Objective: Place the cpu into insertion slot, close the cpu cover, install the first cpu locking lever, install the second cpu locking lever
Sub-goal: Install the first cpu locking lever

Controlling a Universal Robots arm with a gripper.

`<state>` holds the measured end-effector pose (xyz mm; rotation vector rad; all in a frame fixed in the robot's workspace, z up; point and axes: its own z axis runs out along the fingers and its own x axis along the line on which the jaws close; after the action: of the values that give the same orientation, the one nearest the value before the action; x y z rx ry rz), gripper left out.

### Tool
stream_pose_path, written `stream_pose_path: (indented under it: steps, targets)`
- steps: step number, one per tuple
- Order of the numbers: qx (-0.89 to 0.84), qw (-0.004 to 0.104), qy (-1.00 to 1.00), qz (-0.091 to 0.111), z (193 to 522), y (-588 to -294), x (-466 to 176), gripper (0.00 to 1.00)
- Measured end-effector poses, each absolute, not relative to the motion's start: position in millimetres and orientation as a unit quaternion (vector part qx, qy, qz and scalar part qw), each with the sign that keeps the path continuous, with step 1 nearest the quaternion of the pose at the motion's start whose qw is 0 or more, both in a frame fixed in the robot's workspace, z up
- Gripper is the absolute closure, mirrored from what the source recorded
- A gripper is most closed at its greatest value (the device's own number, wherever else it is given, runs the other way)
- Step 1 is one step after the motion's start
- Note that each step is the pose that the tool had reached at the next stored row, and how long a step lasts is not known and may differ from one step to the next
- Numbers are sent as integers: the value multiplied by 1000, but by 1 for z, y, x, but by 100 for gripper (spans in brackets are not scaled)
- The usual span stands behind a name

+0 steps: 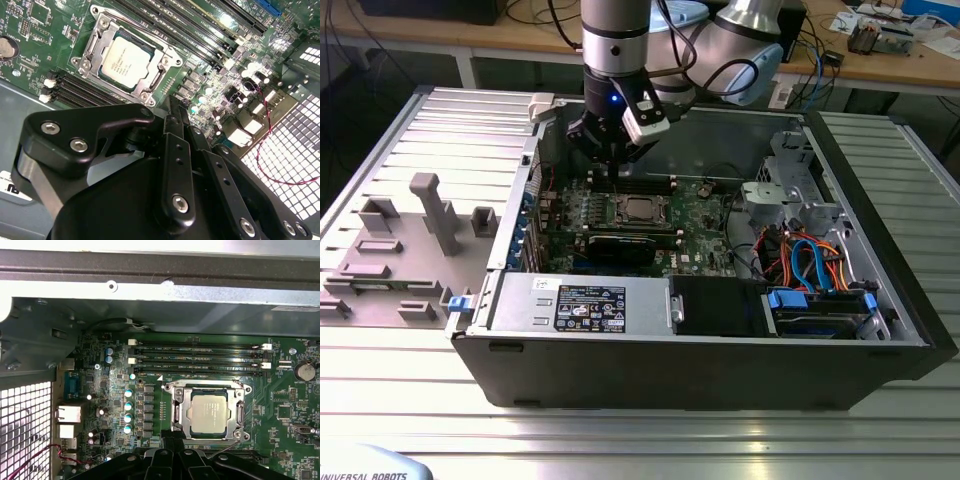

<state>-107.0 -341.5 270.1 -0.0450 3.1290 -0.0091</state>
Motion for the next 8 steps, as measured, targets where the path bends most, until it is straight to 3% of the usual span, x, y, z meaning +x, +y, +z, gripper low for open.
stream_pose_path:
  steps: [8]
  targets:
    - [-14, 6, 1000, -3, 270, -342, -109, 89]
